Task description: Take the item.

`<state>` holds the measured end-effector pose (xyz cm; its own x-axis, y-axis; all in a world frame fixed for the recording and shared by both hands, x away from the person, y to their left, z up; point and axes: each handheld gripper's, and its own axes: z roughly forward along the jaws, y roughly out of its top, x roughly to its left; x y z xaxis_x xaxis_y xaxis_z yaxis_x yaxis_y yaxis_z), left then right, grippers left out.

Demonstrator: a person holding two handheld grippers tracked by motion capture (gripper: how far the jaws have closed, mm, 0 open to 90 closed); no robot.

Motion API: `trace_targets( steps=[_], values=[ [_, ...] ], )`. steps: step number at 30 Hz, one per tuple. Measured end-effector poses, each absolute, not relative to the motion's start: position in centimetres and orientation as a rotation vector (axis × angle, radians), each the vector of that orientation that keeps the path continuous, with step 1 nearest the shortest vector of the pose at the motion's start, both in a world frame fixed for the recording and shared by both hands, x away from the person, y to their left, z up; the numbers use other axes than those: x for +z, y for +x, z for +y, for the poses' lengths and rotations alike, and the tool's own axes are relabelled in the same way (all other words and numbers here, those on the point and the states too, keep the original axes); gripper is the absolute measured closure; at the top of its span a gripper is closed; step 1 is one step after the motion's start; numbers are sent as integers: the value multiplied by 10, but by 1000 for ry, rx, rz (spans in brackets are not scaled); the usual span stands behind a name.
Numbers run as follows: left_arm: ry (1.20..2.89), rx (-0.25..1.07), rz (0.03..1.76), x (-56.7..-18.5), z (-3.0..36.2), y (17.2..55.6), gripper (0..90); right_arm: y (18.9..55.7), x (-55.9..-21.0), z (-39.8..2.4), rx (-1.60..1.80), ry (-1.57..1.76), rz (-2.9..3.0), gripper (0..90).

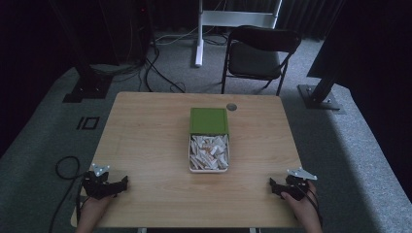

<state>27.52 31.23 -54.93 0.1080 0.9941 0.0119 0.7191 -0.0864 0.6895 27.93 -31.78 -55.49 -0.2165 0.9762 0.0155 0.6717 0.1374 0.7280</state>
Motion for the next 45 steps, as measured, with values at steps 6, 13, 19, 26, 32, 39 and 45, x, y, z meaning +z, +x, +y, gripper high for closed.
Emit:
trace_targets(
  steps=[6, 13, 19, 26, 32, 39, 45],
  values=[
    [1864, 678, 1664, -549, 312, 275, 7, 279, -555, -320, 863, 1559, 1971, 118],
    [1865, 678, 1665, -549, 312, 275, 7, 279, -555, -323, 875, 1532, 2002, 118],
    [1864, 678, 1664, -549, 312, 275, 7, 279, -555, -323, 876, 1529, 2004, 118],
    [1864, 678, 1664, -549, 312, 275, 7, 280, -555, -323, 875, 1534, 1997, 118],
    [1864, 678, 1664, -549, 312, 275, 7, 282, -554, -320, 863, 1544, 1995, 125],
    [1864, 678, 1664, -549, 312, 275, 7, 285, -543, -317, 900, 1522, 1978, 131],
    [1864, 678, 1664, -549, 312, 275, 7, 290, -531, -315, 938, 1505, 1965, 131]
  ],
)
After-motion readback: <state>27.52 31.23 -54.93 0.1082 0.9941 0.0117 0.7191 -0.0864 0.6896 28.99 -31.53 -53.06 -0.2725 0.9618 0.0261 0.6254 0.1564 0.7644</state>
